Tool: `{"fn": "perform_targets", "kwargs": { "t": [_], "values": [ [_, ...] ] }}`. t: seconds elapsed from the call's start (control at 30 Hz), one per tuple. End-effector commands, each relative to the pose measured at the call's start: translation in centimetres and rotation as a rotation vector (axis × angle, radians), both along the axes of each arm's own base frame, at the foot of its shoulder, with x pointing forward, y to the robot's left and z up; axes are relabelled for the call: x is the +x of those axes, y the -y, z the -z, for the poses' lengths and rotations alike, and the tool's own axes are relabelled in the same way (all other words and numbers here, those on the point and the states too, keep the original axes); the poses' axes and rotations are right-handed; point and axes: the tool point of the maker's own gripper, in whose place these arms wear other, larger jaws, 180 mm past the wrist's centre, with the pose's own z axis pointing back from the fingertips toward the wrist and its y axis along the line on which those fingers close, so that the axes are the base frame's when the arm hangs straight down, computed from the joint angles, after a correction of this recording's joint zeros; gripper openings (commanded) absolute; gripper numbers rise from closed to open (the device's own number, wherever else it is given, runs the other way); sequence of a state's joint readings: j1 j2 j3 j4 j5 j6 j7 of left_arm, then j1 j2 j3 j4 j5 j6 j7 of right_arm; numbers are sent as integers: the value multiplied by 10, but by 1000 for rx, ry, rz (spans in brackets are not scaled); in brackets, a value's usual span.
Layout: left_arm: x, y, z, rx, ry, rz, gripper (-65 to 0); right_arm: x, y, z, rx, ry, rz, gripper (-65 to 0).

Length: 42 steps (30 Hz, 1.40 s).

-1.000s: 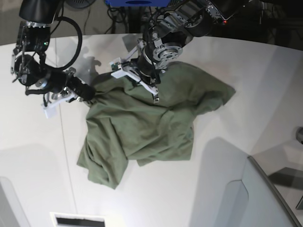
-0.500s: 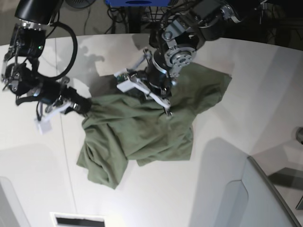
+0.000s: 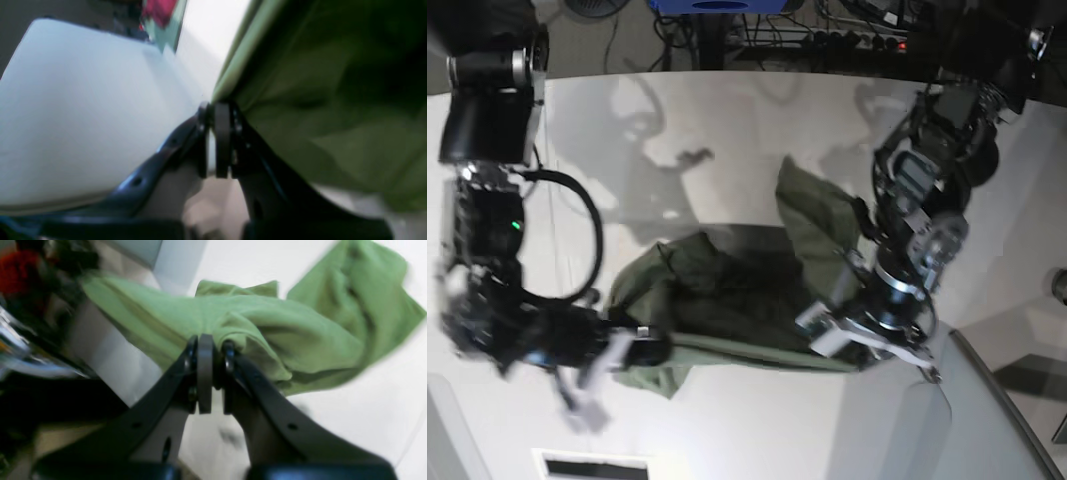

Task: Layout the t-shirt on the table in an organized manner, then fold the t-shirt properly
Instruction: 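Grasp the green t-shirt body with the left gripper and lift it, then lift the shirt high with both grippers and shake it out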

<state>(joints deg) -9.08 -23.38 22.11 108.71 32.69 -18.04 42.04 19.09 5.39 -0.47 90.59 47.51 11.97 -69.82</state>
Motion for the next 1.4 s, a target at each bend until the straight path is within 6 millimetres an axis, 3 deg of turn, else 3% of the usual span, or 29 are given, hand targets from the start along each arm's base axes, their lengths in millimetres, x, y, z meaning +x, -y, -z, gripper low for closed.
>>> {"fn": "perform_targets", "kwargs": {
  "t": [0.0,0.1,0.2,0.3,0.43,0.57,0.63,0.73,0.87,0.93,1.1,1.2,1.27,1.37],
  "values": [
    [15,-36,-38,62,111,-111,-650,20,-1,-15,-30,61,4,-630],
    [28,-69,-71,95,154,-174,-650,46,-42,-24,-27,95,-64,-630],
    [37,-94,-107,101,212,-233,-650,72,-65,-32,-43,119,-96,-630],
    [43,-108,-134,129,259,-254,-650,97,-76,-53,-62,187,-101,-630],
    [48,-122,-173,162,338,-280,-650,126,-78,-101,-60,322,-77,-630],
    [50,-139,-225,201,444,-315,-650,140,-79,-141,-38,426,-64,-630],
    [48,-144,-230,221,452,-322,-650,142,-79,-149,-41,439,-65,-630],
    [47,-138,-205,229,396,-300,-650,136,-77,-135,-77,377,-88,-630],
    [40,-132,-149,216,273,-281,-650,119,-74,-85,-84,261,-94,-630],
    [37,-125,-128,184,232,-275,-650,114,-62,-66,-100,226,-81,-630],
    [29,-101,-55,110,69,-244,-650,106,-58,-49,-109,191,-81,-630],
    [27,-74,1,112,-68,-187,-444,104,-58,-45,-110,184,-82,-630],
    [26,-59,32,119,-140,-140,-405,102,-58,-41,-108,175,-82,-630],
    [28,-41,75,66,-227,-65,-398,100,-59,-38,-112,171,-87,-630]
  ]
}}
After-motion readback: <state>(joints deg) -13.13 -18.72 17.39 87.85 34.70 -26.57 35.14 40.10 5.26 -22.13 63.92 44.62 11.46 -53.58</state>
